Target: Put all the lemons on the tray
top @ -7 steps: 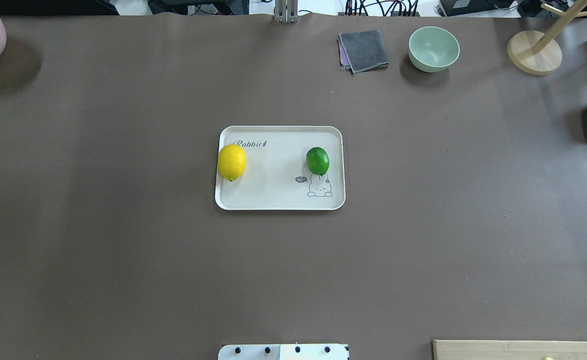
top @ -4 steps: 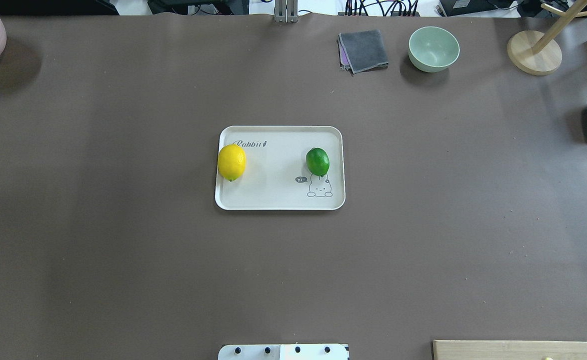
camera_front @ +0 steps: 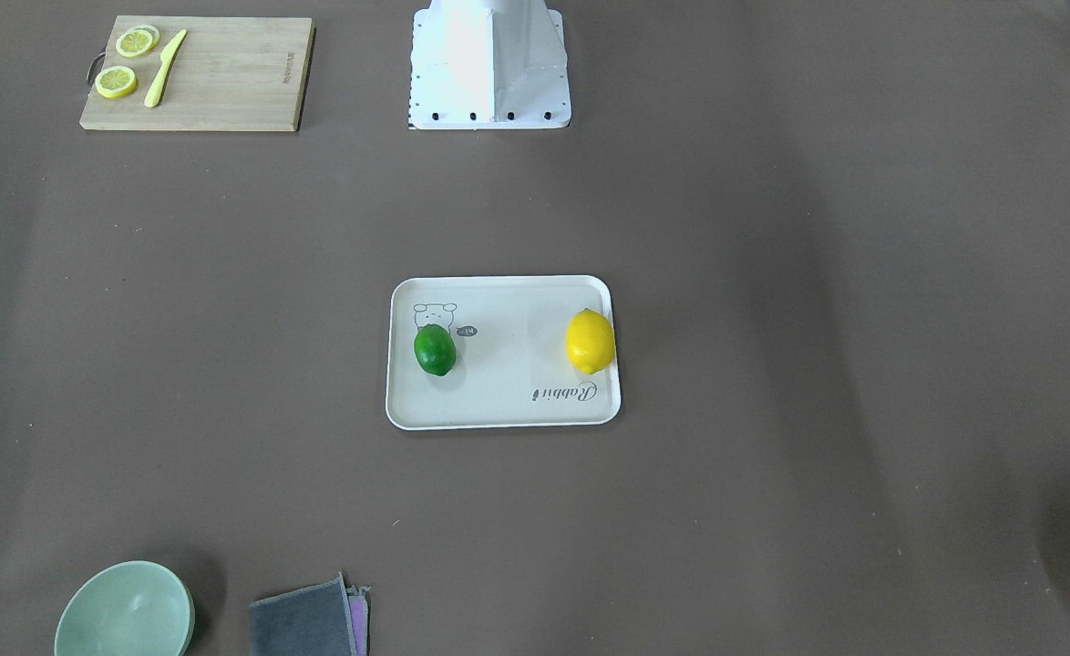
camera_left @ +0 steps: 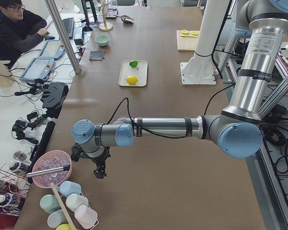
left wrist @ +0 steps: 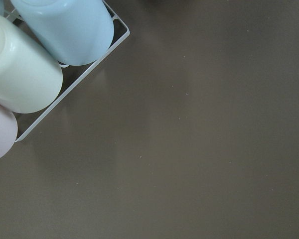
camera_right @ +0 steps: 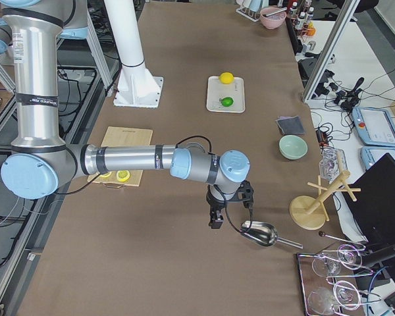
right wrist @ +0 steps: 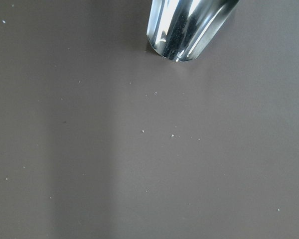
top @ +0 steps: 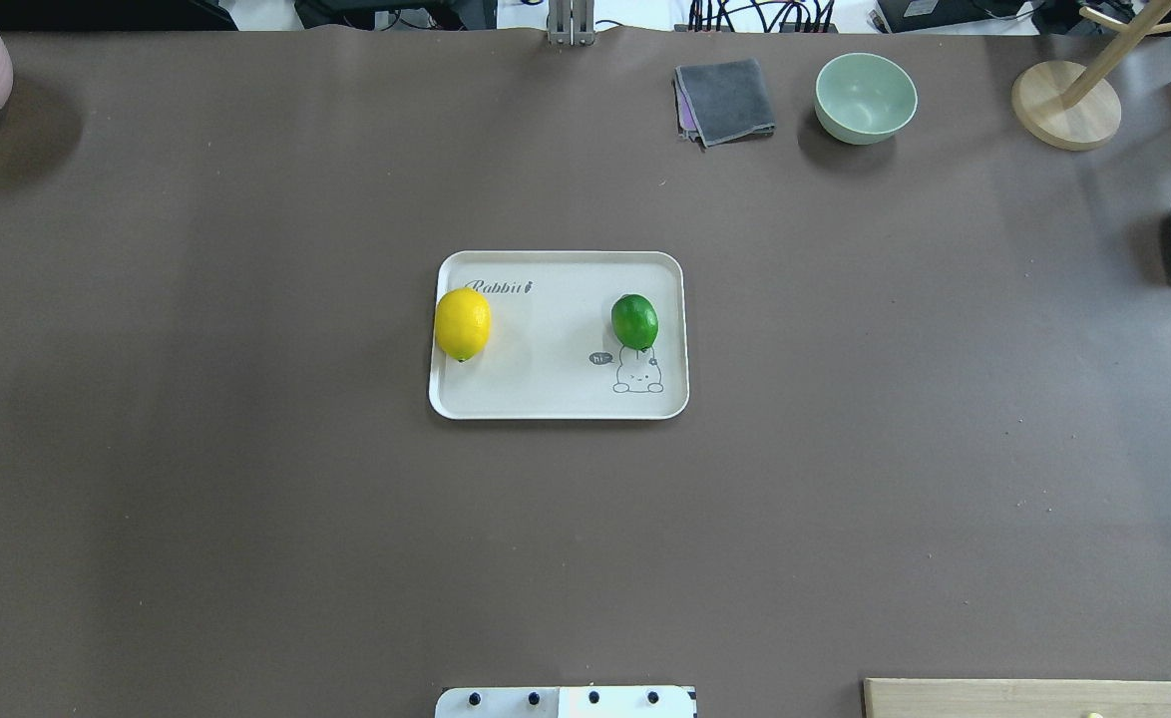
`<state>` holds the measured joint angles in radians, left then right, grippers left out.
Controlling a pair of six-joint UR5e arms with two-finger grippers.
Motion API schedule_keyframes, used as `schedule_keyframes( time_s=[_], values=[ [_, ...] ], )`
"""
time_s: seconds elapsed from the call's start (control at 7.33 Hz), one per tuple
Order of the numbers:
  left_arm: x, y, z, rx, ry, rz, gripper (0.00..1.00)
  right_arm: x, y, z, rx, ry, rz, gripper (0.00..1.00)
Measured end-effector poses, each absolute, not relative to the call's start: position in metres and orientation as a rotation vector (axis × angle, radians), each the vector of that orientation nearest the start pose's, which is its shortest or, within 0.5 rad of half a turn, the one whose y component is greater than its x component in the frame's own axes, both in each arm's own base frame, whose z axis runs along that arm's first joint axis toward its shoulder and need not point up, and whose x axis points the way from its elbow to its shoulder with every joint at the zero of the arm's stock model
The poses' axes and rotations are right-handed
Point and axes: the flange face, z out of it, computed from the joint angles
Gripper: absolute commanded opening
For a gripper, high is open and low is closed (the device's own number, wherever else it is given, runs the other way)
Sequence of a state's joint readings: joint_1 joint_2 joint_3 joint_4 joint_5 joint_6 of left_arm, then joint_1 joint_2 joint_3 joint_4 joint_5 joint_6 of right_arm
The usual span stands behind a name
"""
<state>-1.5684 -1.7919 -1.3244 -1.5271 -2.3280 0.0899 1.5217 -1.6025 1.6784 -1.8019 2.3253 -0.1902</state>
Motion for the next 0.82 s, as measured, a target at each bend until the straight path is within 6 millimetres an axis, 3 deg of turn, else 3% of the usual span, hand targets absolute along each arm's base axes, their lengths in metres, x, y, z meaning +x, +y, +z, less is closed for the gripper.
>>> schedule_keyframes(
  time_s=[0.82],
  values=[
    [-0.0624,-0.5886,0.6556,0.083,0.755,0.016,0.99,0.0398,-0.4682,0.6429,-0.099,-0.785,-0.151,1.00]
  ],
)
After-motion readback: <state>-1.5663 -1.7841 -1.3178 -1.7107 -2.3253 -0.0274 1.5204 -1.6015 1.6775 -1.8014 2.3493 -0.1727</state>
